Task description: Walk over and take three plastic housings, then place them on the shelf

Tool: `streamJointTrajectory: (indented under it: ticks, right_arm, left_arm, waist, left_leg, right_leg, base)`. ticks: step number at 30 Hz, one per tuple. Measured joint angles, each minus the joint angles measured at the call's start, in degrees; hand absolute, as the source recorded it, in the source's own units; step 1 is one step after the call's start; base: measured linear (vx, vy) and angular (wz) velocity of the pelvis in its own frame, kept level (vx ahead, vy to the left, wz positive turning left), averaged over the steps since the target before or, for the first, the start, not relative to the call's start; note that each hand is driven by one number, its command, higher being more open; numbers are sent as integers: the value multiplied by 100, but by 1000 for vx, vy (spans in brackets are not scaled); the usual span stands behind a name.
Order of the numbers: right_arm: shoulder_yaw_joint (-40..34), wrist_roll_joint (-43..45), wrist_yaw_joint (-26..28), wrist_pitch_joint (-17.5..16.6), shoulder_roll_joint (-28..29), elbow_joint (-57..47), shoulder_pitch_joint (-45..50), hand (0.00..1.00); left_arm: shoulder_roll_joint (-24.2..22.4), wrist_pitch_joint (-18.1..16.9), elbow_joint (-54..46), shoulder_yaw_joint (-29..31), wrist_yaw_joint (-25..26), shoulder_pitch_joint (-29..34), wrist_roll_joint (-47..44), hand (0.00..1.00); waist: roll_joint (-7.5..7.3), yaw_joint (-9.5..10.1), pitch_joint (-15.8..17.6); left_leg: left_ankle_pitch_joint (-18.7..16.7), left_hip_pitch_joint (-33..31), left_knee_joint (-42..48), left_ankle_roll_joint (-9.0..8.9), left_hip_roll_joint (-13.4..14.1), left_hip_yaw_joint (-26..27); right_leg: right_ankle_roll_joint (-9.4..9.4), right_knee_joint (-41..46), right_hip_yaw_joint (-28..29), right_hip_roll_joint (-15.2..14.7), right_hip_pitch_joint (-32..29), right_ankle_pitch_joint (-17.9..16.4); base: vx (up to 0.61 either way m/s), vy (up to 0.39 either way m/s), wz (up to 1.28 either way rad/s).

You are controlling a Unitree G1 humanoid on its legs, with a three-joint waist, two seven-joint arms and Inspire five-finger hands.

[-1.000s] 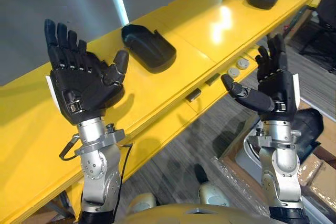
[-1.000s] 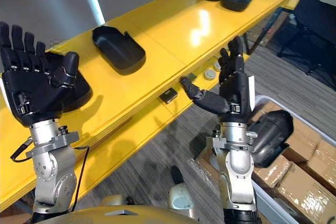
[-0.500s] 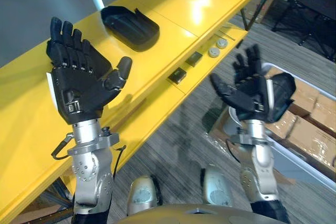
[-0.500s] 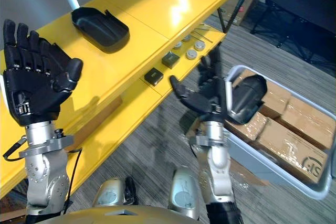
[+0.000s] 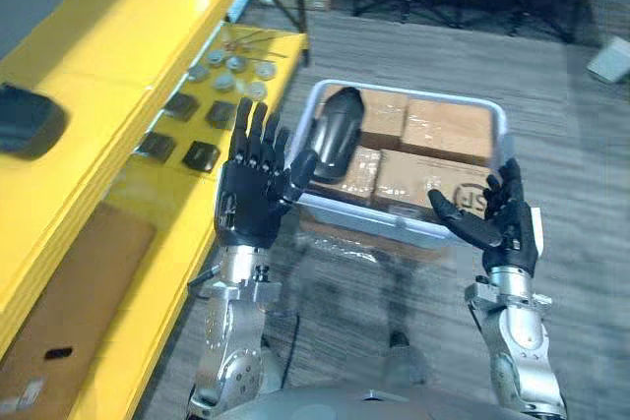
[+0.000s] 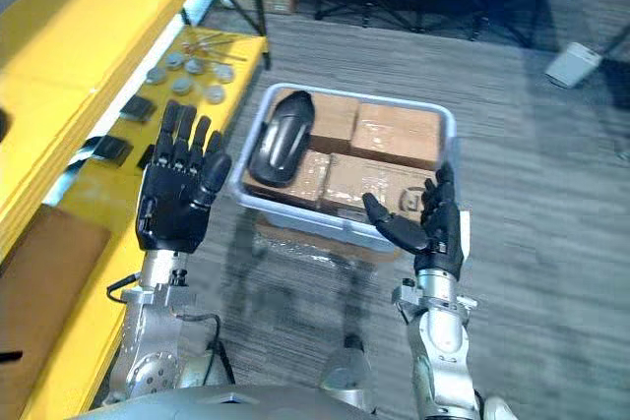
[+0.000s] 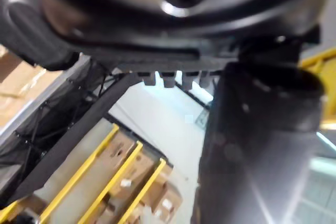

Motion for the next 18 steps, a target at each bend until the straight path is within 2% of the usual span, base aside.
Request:
streamJointTrajectory:
  ticks: [4, 7, 9, 12, 14, 16, 18]
  right_arm:
    - [369, 92, -244, 286, 75, 123, -281, 100]
    - [501, -142, -606, 418, 294, 1076, -861, 100]
    - [424, -119, -876, 500, 294, 1999, -1395, 100]
    - [153, -58, -1116, 512, 277, 2710, -2152, 100]
    - [-63, -20, -1277, 525, 145, 3098, -2804, 100]
    - [-224, 154, -1467, 542, -274, 3431, -3584, 100]
    - [-248, 153, -1531, 554, -628, 3499, -4062, 100]
  left_arm:
    - [9, 0, -8, 65, -100, -8, 23, 100]
    - [172, 87, -5, 62, -397, -20, 18, 100]
    - [319, 161, -6, -10, -687, -28, 53, 100]
    - [547, 295, -6, -20, -863, -150, 245, 100]
    - [694, 426, 25, -93, -888, -346, 402, 100]
    - [849, 601, 87, -360, -890, -616, 502, 100]
    - [843, 696, 113, -474, -892, -673, 621, 100]
  waist:
    - [-13, 96, 0]
    - [-73, 283, 34]
    - [-102, 515, 52]
    - [-246, 542, 168]
    - [-328, 571, 347]
    - [-317, 727, 610]
    - [-220, 753, 745]
  left_leg:
    - [-25, 293, -369, -38, -164, -175]
    - [-74, 346, -531, -147, -394, -245]
    - [-63, 204, -498, -160, -539, -292]
    - [51, -129, -497, -124, -713, -477]
    - [133, -323, -468, -114, -760, -624]
    - [188, -546, -392, -158, -767, -741]
    - [345, -724, -406, -158, -767, -877]
  right_leg:
    - [71, 102, 64, -84, -60, 43]
    - [210, 0, 56, -298, -59, 190]
    - [262, -419, -137, -433, -7, 589]
    - [281, -943, -480, -568, 58, 994]
    - [266, -1071, -651, -591, 43, 1118]
    - [252, -1094, -750, -577, -51, 1142]
    - [213, -1102, -857, -546, -146, 1171]
  base:
    - [-28, 16, -19]
    - [-95, 123, 1]
    - [-145, 142, 4]
    - [-150, 91, 28]
    - [-199, 43, 37]
    - [-173, 6, 24]
    - [-107, -24, 23]
